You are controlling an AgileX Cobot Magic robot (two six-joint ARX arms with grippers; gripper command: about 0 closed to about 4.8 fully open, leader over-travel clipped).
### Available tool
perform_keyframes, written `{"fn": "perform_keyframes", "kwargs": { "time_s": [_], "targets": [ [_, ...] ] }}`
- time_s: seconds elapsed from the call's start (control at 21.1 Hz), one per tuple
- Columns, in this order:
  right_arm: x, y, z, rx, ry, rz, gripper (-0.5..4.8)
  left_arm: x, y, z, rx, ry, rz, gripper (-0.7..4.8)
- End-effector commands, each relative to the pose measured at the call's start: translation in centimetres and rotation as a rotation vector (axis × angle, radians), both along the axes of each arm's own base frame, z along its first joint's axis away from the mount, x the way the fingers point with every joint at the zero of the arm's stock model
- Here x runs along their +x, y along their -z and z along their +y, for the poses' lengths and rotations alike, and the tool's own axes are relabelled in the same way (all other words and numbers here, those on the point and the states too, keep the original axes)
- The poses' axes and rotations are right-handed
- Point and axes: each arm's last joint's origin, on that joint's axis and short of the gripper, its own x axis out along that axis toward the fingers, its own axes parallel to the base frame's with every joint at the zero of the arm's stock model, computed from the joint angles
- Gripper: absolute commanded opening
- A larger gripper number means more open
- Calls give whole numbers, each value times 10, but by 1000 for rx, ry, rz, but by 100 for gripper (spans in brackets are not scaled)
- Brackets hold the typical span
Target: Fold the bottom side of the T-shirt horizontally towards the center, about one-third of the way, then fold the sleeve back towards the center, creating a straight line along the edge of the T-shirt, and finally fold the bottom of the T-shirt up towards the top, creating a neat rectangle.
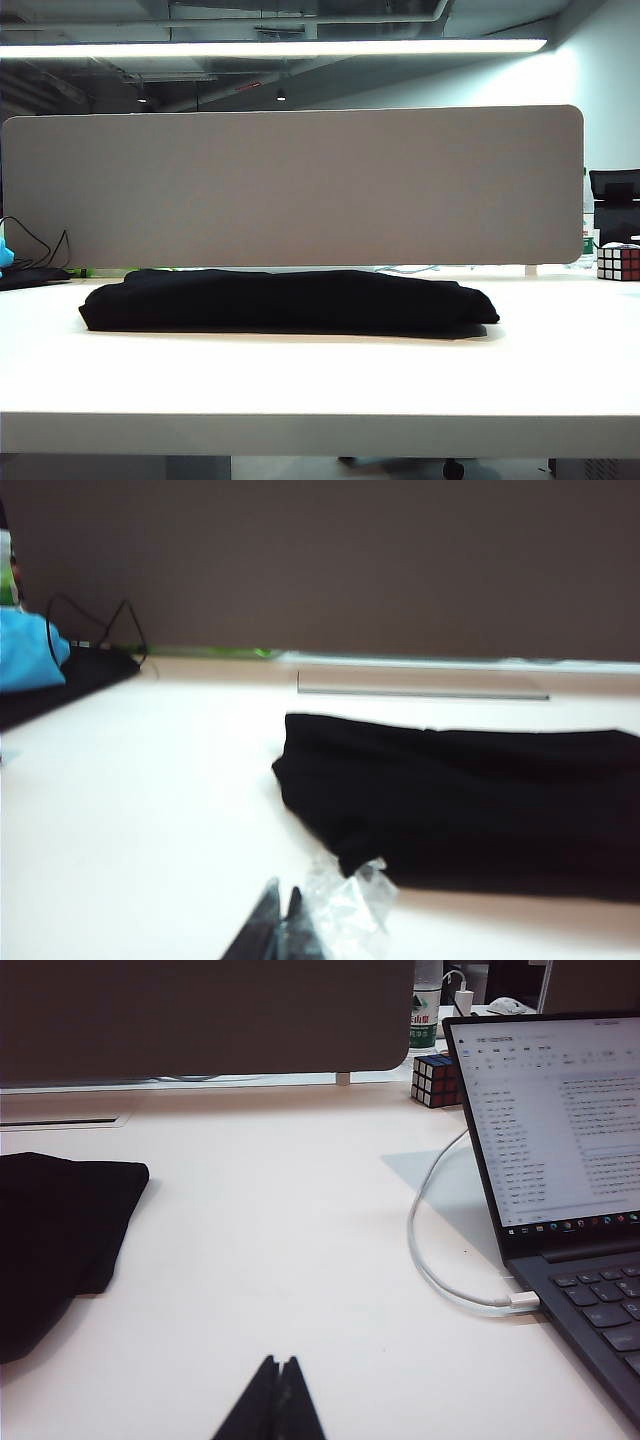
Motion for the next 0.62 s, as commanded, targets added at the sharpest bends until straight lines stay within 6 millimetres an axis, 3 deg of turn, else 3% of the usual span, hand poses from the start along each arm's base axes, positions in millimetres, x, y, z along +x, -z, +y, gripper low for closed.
{"fn": "perform_keyframes", "kwargs": {
  "time_s": [0.05, 0.62],
  "targets": [
    [0, 0, 0, -3, -5, -13, -6, 0, 5, -1, 4, 35, 69, -6],
    [0, 1, 0, -3, -2, -6, -6, -1, 11, -1, 5, 40, 126, -6]
  ]
}}
